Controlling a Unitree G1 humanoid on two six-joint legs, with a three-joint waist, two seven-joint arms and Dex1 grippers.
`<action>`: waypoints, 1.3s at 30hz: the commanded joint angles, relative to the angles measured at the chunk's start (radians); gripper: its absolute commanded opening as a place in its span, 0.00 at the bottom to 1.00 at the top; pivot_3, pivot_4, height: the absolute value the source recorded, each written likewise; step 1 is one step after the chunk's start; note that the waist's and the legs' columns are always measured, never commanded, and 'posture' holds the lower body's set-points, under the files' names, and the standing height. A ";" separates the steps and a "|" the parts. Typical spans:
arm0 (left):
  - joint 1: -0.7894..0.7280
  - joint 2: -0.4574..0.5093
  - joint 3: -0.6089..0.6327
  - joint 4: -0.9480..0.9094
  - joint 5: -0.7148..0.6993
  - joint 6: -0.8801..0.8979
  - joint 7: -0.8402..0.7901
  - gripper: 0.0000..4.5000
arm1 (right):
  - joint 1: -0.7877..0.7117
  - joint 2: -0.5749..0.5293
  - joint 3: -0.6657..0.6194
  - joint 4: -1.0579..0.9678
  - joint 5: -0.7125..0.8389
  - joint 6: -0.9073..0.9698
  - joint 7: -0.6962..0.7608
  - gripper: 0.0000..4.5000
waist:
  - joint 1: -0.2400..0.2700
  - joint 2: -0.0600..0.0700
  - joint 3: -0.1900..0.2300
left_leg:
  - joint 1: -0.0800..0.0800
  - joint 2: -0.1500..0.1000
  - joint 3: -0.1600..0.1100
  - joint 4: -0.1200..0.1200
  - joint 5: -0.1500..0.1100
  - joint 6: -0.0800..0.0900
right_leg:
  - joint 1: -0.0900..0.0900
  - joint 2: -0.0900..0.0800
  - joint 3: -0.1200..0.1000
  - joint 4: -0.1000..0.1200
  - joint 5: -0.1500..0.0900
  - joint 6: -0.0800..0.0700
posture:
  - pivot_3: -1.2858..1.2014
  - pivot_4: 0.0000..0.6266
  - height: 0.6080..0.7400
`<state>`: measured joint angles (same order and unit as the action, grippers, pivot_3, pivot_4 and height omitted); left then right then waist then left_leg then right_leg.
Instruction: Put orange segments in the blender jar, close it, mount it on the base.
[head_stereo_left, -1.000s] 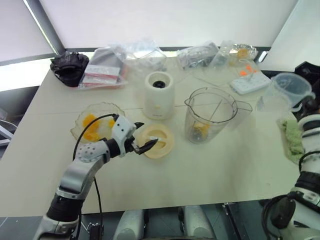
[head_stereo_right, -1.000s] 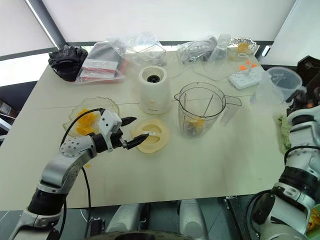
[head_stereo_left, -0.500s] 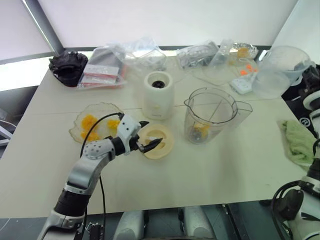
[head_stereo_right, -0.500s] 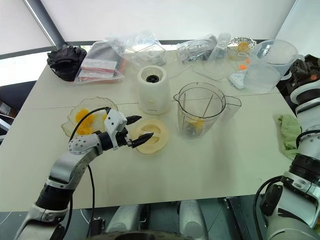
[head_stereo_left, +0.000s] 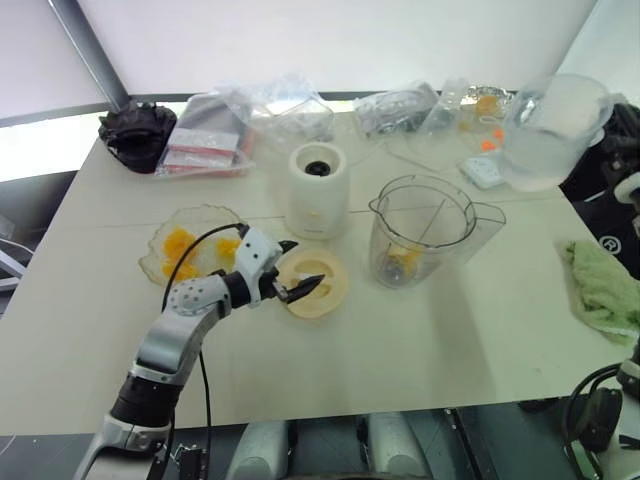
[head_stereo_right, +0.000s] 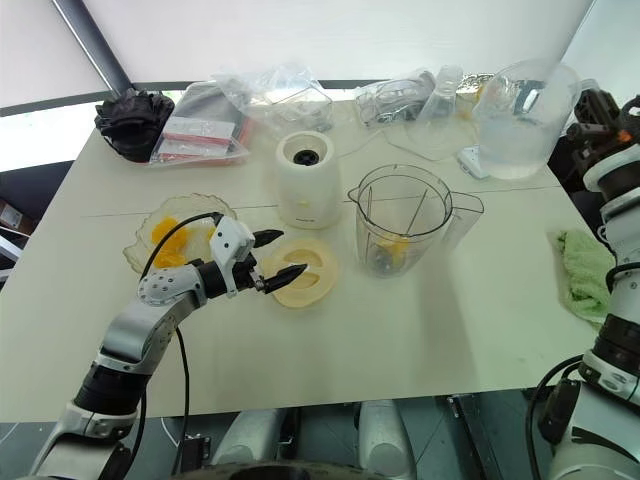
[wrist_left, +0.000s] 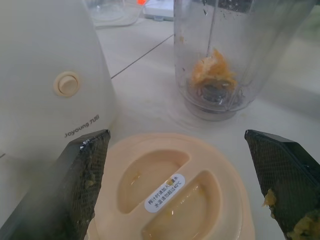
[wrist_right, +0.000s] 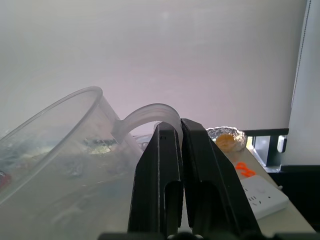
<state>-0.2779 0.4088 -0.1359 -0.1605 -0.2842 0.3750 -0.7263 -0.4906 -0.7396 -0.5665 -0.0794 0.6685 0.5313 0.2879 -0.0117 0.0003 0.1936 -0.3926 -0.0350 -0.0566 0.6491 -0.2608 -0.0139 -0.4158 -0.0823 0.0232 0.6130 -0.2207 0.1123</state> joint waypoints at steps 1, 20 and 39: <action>-0.033 -0.004 0.021 0.001 -0.005 -0.033 -0.005 1.00 | -0.002 -0.029 -0.024 -0.090 -0.021 -0.043 0.009 0.01 | 0.000 0.000 0.000 | 0.000 0.000 0.000 0.000 0.000 0.000 | 0.000 0.000 0.000 0.000 0.000 0.000 | 0.52 0.24 1.00; -0.062 -0.012 0.022 0.056 0.002 -0.084 -0.009 1.00 | 0.078 -0.072 0.065 -0.159 -0.225 -0.159 0.131 0.01 | 0.001 0.000 0.000 | 0.000 -0.001 0.000 0.000 0.000 0.000 | -0.001 0.000 0.000 0.000 0.001 0.002 | 0.52 0.24 1.00; -0.061 -0.024 0.018 0.060 0.003 -0.087 -0.009 1.00 | 0.075 -0.090 0.119 -0.115 -0.364 -0.307 0.224 0.01 | 0.000 0.000 0.000 | 0.000 -0.001 0.000 0.000 0.000 0.000 | -0.001 0.000 0.000 0.000 0.001 0.002 | 0.52 0.24 1.00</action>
<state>-0.3284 0.3874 -0.1295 -0.0806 -0.2832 0.3111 -0.7349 -0.3959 -0.8037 -0.4262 -0.1709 0.3134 0.2693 0.5110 -0.0113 0.0001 0.1937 -0.3926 -0.0360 -0.0565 0.6491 -0.2607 -0.0140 -0.4163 -0.0822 0.0231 0.6132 -0.2195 0.1144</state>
